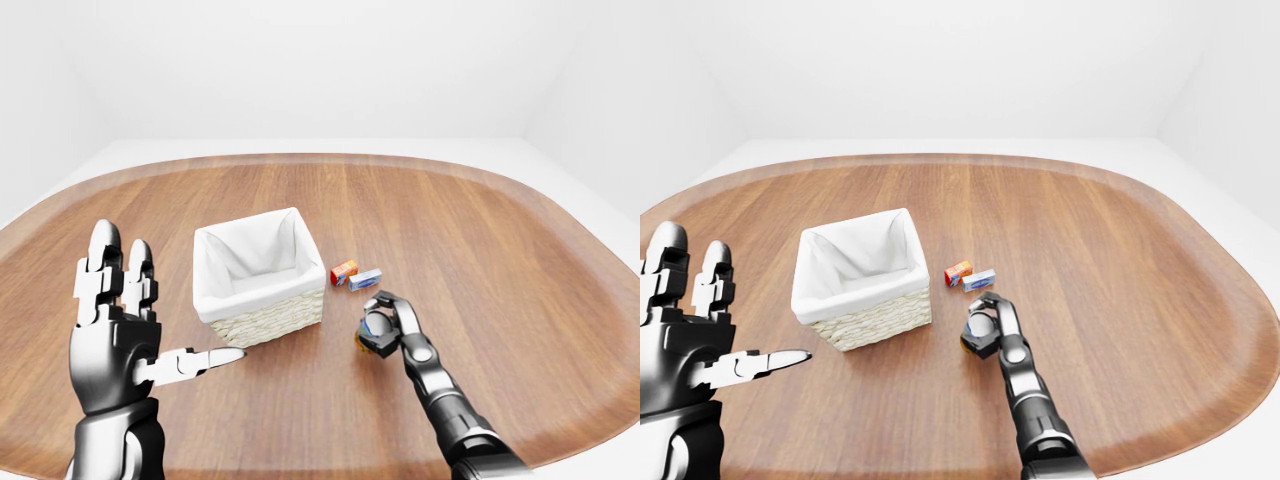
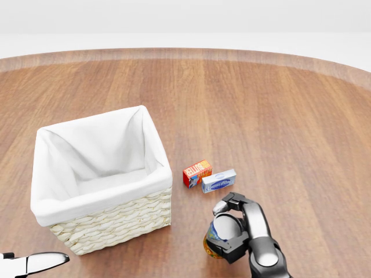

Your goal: Pick up the alphabet soup and put it in the basket.

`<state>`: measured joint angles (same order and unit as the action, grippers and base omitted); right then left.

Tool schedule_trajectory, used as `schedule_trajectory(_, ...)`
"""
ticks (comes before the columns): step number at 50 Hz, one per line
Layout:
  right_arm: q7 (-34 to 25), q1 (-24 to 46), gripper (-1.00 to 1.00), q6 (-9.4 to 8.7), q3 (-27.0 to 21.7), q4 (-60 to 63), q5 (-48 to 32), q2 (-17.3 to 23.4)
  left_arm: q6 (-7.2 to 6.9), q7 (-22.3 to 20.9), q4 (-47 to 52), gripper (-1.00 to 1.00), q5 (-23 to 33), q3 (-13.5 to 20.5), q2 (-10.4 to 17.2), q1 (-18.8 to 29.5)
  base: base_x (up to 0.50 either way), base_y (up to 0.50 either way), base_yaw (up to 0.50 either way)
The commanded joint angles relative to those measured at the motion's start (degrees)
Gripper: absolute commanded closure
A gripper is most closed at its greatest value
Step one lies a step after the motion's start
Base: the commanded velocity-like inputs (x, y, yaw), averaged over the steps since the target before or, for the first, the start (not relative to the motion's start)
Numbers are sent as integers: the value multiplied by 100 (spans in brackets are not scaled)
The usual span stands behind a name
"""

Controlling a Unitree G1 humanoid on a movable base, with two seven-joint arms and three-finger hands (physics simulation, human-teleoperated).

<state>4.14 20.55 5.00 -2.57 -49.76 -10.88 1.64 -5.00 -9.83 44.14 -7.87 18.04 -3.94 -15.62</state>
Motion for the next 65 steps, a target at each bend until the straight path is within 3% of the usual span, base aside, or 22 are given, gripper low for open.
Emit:
schedule_trajectory(1, -188, -365, 100, 0, 121, 1443, 780, -31, 0, -2, -26, -100, 0, -10, 4, -11, 0, 0, 0)
schedule_trajectory(23, -201, -737, 100, 0, 255, 2906, 762, -155, 0, -4, 27, -100, -8, -4, 1, -14, 0, 0, 0)
schedule_trajectory(41, -179, -654, 100, -56, 296, 3176, 747, -201, 0, -40, 62, -100, -18, 6, -25, -53, 0, 0, 0)
schedule_trajectory(42, -161, -591, 100, -413, 334, 3538, 734, -231, 0, -44, 24, -100, -9, 1, -22, -41, 0, 0, 0)
schedule_trajectory(43, -218, -598, 100, -552, 355, 3660, 767, -240, 0, -47, 21, -100, -7, -5, -22, -44, 0, 0, 0)
schedule_trajectory(46, -222, -601, 100, -565, 356, 3674, 768, -241, 0, -46, 21, -100, -8, -5, -22, -44, 0, 0, 0)
schedule_trajectory(47, -163, -510, 100, -735, 370, 3826, 741, -265, 0, -43, -7, -100, -4, -7, -13, -25, 0, 0, 0)
schedule_trajectory(51, -117, -341, 100, -950, 386, 3923, 750, -298, 0, -37, 8, -100, 4, -25, -15, -41, 0, 0, 0)
schedule_trajectory(65, 11, 13, 100, -1000, 561, 4512, 636, -461, 0, -31, -65, -100, -4, -10, 7, 16, 0, 0, 0)
